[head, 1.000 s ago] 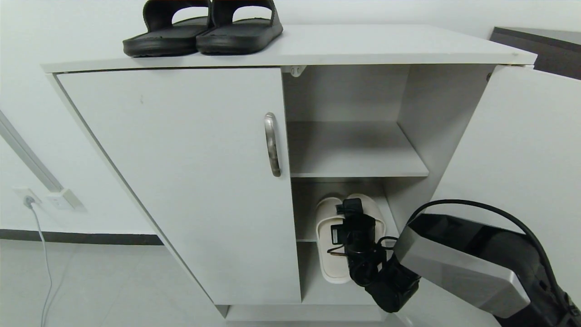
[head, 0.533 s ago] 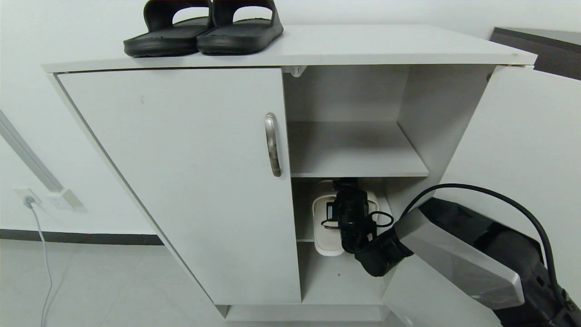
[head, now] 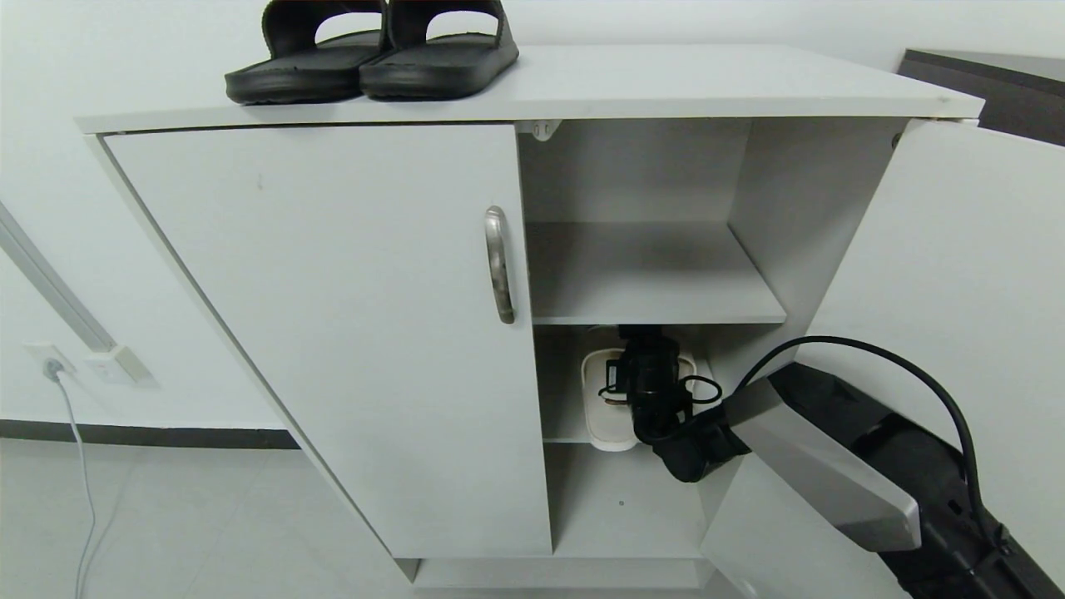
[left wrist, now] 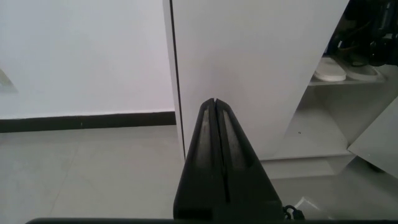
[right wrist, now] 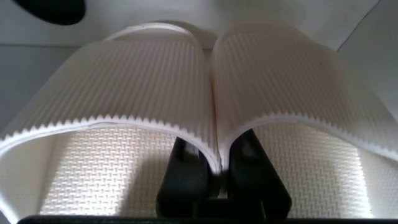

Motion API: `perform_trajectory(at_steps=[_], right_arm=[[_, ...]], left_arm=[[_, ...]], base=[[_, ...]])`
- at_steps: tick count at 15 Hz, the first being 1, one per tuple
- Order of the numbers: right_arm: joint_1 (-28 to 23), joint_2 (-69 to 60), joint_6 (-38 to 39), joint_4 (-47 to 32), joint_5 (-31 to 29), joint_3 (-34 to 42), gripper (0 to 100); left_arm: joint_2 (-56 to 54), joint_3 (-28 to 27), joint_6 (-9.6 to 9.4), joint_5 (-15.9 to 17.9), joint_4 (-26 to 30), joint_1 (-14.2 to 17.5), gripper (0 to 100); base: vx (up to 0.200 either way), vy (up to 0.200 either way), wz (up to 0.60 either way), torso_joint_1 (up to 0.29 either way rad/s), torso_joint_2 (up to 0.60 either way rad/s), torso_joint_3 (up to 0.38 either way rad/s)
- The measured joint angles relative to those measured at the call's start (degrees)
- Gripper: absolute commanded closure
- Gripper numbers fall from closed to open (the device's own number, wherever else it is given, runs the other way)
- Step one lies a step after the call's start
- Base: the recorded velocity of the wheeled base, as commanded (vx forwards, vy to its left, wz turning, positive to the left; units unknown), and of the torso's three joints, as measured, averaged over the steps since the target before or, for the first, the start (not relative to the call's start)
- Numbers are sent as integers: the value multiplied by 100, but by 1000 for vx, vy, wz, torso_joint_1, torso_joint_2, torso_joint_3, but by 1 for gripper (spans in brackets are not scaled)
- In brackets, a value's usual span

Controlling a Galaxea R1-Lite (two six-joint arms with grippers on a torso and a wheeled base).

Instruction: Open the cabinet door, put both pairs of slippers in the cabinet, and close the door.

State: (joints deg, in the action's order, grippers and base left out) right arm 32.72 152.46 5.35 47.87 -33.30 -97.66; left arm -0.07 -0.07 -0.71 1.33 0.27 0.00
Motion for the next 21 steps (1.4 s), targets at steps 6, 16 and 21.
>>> perform_trajectory(at_steps=[6, 16, 21], right_arm=[[-94, 155, 20, -96, 11, -199, 100], [-65, 38, 17, 43, -11, 276, 0], [99, -461, 0, 599, -11, 1269, 0]], left_arm=[[0, 0, 0, 0, 0, 0, 100], [0, 0, -7, 0, 0, 0, 100], [0, 7, -7, 0, 0, 0, 100]], base=[[0, 0, 0, 0, 0, 0], [0, 0, 0, 0, 0, 0], [0, 0, 0, 0, 0, 0]])
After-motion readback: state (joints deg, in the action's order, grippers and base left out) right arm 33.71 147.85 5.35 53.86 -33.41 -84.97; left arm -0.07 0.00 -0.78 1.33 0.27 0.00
